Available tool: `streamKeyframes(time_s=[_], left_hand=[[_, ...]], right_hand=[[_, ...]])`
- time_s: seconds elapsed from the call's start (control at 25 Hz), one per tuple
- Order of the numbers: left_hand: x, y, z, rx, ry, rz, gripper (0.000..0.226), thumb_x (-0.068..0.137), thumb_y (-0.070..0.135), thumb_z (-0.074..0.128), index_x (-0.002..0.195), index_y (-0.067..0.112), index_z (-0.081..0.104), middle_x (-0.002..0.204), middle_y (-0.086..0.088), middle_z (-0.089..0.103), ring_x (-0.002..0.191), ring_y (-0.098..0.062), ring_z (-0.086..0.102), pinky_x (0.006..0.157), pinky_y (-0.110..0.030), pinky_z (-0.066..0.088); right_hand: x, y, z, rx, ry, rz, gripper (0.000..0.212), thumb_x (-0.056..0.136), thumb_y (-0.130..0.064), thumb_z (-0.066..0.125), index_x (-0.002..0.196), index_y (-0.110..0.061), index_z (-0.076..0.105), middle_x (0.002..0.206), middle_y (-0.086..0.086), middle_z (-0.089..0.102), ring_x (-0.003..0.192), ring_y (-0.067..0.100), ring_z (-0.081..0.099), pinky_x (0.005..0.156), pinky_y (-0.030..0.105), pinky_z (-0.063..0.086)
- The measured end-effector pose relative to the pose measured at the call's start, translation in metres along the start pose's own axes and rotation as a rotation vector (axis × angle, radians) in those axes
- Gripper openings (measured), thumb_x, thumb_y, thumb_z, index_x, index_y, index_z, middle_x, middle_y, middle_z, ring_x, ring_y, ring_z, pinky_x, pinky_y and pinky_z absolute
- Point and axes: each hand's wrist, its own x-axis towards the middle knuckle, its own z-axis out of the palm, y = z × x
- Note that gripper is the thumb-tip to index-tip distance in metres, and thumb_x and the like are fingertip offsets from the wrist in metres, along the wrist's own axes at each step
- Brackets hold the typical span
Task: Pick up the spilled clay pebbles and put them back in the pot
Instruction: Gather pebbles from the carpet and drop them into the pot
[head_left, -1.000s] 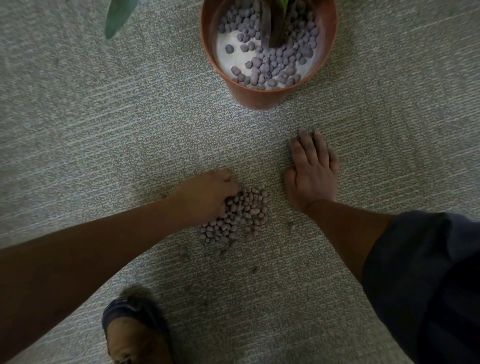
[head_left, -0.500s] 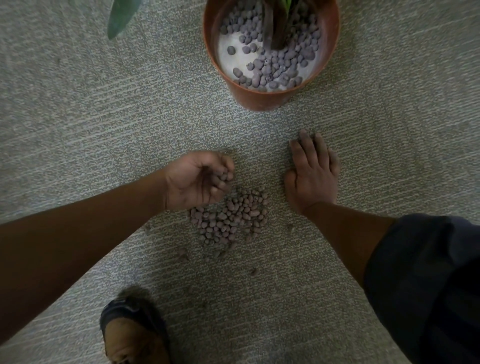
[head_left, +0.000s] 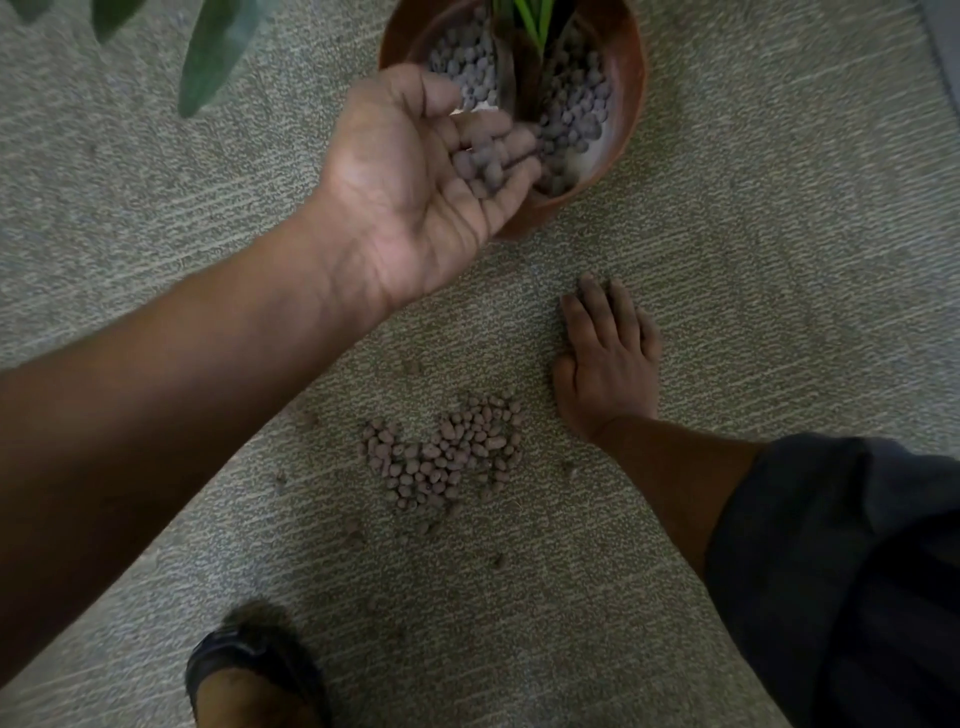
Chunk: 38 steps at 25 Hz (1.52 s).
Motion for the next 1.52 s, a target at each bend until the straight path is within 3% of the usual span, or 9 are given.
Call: streamKeyframes(time_s=[0.2, 0.36, 0.44, 0.52, 0.68, 0.76, 1.0, 1.32, 1.52], left_hand=[[0.002, 0.001, 0.001, 0.035, -0.036, 0.002, 0.063, 0.097, 0.028, 0.037, 0.143, -0.014, 0.034, 0.145, -0.037, 0.042, 0.140, -0.040, 0.041, 0.117, -0.045, 0.035], [-0.004, -0.015, -0.011, 0.241, -0.063, 0.283, 0.036, 0.100, 0.017, 0.041, 0.119, -0.002, 0.064, 0.118, -0.020, 0.069, 0.104, -0.027, 0.070, 0.088, -0.035, 0.057], [-0.012, -0.029, -0.038, 0.746, -0.180, 0.537, 0.022, 0.100, 0.008, 0.049, 0.102, 0.008, 0.070, 0.100, -0.012, 0.072, 0.080, -0.021, 0.068, 0.067, -0.030, 0.056], [-0.016, -0.040, -0.077, 1.361, -0.305, 0.585, 0.017, 0.096, 0.008, 0.062, 0.107, 0.013, 0.073, 0.100, 0.000, 0.070, 0.080, -0.011, 0.066, 0.069, -0.028, 0.057], [-0.020, -0.047, -0.160, 2.294, -0.431, 0.206, 0.063, 0.087, 0.035, 0.070, 0.145, 0.031, 0.046, 0.138, 0.001, 0.048, 0.122, -0.020, 0.050, 0.093, -0.043, 0.052], [-0.030, -0.049, -0.192, 2.517, -0.426, 0.154, 0.086, 0.078, 0.049, 0.075, 0.148, 0.037, 0.027, 0.149, 0.002, 0.034, 0.129, -0.026, 0.042, 0.090, -0.045, 0.053], [-0.070, -0.046, -0.255, 2.329, -0.177, 0.057, 0.135, 0.036, 0.053, 0.098, 0.146, 0.021, 0.026, 0.132, -0.009, 0.036, 0.108, -0.032, 0.054, 0.086, -0.042, 0.052], [-0.071, -0.069, -0.287, 1.933, 0.002, 0.231, 0.060, 0.072, 0.011, 0.081, 0.113, 0.030, 0.042, 0.090, 0.010, 0.059, 0.079, -0.018, 0.065, 0.069, -0.034, 0.049], [-0.061, -0.071, -0.280, 1.813, 0.012, 0.351, 0.057, 0.071, 0.007, 0.083, 0.113, 0.026, 0.050, 0.091, 0.010, 0.056, 0.073, -0.003, 0.059, 0.069, -0.034, 0.055]], right_hand=[[0.000, -0.001, -0.002, 0.007, -0.006, -0.007, 0.063, 0.091, -0.038, 0.039, 0.153, -0.025, 0.031, 0.166, -0.001, 0.023, 0.155, 0.027, 0.012, 0.121, 0.047, 0.008], [0.000, 0.001, -0.001, 0.003, -0.007, -0.010, 0.064, 0.092, -0.038, 0.039, 0.154, -0.026, 0.030, 0.167, -0.001, 0.021, 0.155, 0.027, 0.011, 0.121, 0.044, 0.003], [0.000, 0.000, 0.000, 0.004, -0.007, -0.011, 0.064, 0.091, -0.038, 0.039, 0.154, -0.026, 0.030, 0.167, -0.001, 0.020, 0.155, 0.027, 0.011, 0.121, 0.045, 0.004], [0.000, 0.000, 0.000, 0.012, -0.011, -0.005, 0.064, 0.091, -0.039, 0.039, 0.154, -0.026, 0.030, 0.167, -0.001, 0.020, 0.155, 0.027, 0.011, 0.121, 0.047, 0.008], [-0.001, -0.001, -0.002, 0.025, -0.003, 0.004, 0.063, 0.091, -0.037, 0.038, 0.152, -0.025, 0.032, 0.166, -0.001, 0.023, 0.155, 0.027, 0.012, 0.121, 0.050, 0.013], [0.000, -0.001, -0.001, 0.029, 0.009, 0.005, 0.063, 0.090, -0.036, 0.040, 0.152, -0.025, 0.033, 0.165, -0.001, 0.024, 0.154, 0.027, 0.013, 0.121, 0.051, 0.014], [0.000, -0.001, 0.002, 0.036, 0.024, 0.010, 0.062, 0.090, -0.036, 0.040, 0.151, -0.025, 0.032, 0.166, -0.002, 0.023, 0.155, 0.025, 0.013, 0.121, 0.052, 0.014], [0.000, 0.000, 0.002, 0.056, 0.037, 0.004, 0.063, 0.090, -0.037, 0.040, 0.152, -0.026, 0.031, 0.166, -0.003, 0.023, 0.155, 0.025, 0.012, 0.122, 0.052, 0.013], [0.000, 0.001, 0.004, 0.054, 0.056, 0.000, 0.064, 0.090, -0.038, 0.039, 0.151, -0.025, 0.031, 0.165, -0.002, 0.023, 0.154, 0.025, 0.013, 0.121, 0.053, 0.015]])
